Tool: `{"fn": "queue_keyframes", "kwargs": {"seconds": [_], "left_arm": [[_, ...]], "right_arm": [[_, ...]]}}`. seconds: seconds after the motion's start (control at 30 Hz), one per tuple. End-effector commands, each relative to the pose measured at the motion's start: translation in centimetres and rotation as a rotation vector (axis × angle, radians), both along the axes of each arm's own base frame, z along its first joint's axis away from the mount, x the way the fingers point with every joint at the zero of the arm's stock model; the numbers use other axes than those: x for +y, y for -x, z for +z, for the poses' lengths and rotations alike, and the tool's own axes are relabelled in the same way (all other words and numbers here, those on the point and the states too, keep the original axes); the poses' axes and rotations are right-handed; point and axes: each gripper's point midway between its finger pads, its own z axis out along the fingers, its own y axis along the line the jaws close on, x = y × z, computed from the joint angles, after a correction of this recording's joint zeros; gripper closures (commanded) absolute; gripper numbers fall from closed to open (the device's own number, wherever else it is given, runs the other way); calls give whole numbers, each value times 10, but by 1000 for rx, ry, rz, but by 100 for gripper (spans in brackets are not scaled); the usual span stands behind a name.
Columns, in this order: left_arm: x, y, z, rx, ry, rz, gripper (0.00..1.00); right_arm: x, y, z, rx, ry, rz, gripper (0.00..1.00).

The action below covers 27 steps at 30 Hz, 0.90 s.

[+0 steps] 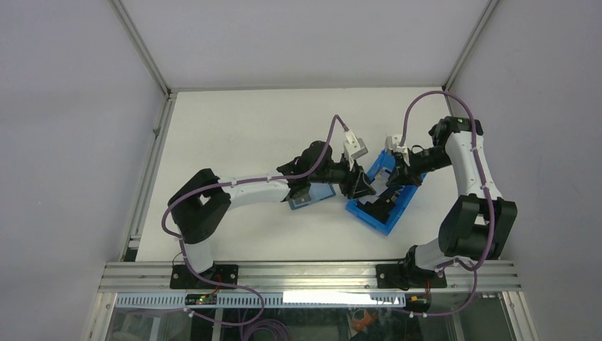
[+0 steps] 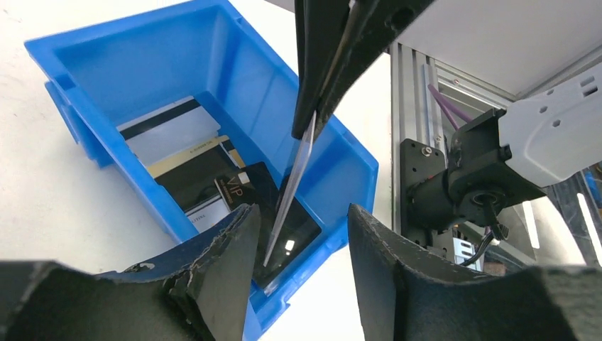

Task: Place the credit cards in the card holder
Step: Place the credit card in the storage box.

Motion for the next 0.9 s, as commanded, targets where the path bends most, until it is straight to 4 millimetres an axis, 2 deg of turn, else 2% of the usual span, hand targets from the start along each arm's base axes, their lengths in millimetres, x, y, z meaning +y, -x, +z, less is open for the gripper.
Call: {"fn": "queue_keyframes", "kwargs": {"seconds": [0.0,0.2,0.27,0.33,0.43,0.6,0.87], "left_arm": [[-11,-14,39,-130,78,-16,52],[-21,-13,42,-124,93,-53,66],[-23,-11,43,-120,99,-76,79],[-25,-8,42,-111,93,-101,100],[-26,-8,39,-100,89,-99,100],[-22,-13,33,-99,76,-56,100],[-22,-21,25,-68,78,-2,100]], "right_arm": [[9,31,15,58,-30,37,100],[12,31,15,72,-37,37,100],[12,31,15,76,-37,37,100],[12,31,15,78,-36,36,100],[10,31,13,99,-23,28,100],[1,27,5,150,41,-1,82],[-12,8,-10,169,128,-121,65]]}}
